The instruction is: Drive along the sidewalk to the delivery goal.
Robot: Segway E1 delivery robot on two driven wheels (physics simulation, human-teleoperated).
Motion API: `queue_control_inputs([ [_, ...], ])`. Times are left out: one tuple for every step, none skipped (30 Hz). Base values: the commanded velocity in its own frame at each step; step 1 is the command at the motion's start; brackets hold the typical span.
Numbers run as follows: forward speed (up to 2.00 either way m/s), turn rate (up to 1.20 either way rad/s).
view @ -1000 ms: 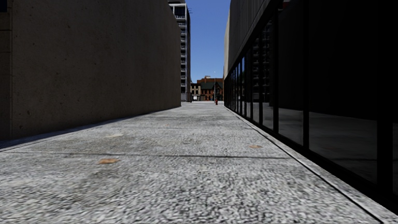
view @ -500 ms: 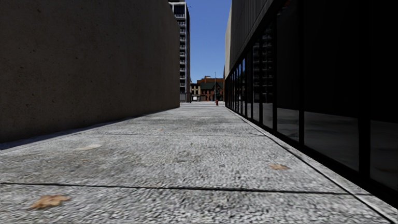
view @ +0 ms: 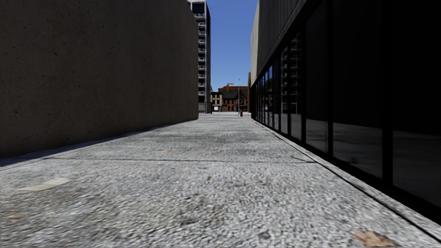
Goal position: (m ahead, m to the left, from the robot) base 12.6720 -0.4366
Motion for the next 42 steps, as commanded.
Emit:
queue_control_inputs([
  [2.00, 0.00],
  [2.00, 0.00],
  [2.00, 0.00],
  [2.00, 0.00],
  [2.00, 0.00],
  [2.00, 0.00],
  [2.00, 0.00],
  [2.00, 0.00],
  [2.00, 0.00],
  [2.00, 0.00],
  [2.00, 0.00],
  [2.00, 0.00],
  [2.00, 0.00],
  [2.00, 0.00],
  [2.00, 0.00],
  [2.00, 0.00],
  [2.00, 0.00],
  [2.00, 0.00],
  [2.00, 0.00],
  [2.00, 0.00],
  [2.00, 0.00],
  [2.00, 0.00],
  [2.00, 0.00],
  [2.00, 0.00],
  [2.00, 0.00],
  [2.00, 0.00],
  [2.00, 0.00],
  [2.00, 0.00],
  [2.00, 0.00],
  [2.00, 0.00],
  [2.00, 0.00],
  [2.00, 0.00],
  [2.00, 0.00],
  [2.00, 0.00],
  [2.00, 0.00],
  [2.00, 0.00],
  [2.00, 0.00],
  [2.00, 0.00],
  [2.00, 0.00],
  [2.00, 0.00],
  [2.00, 0.00],
  [2.00, 0.00],
])
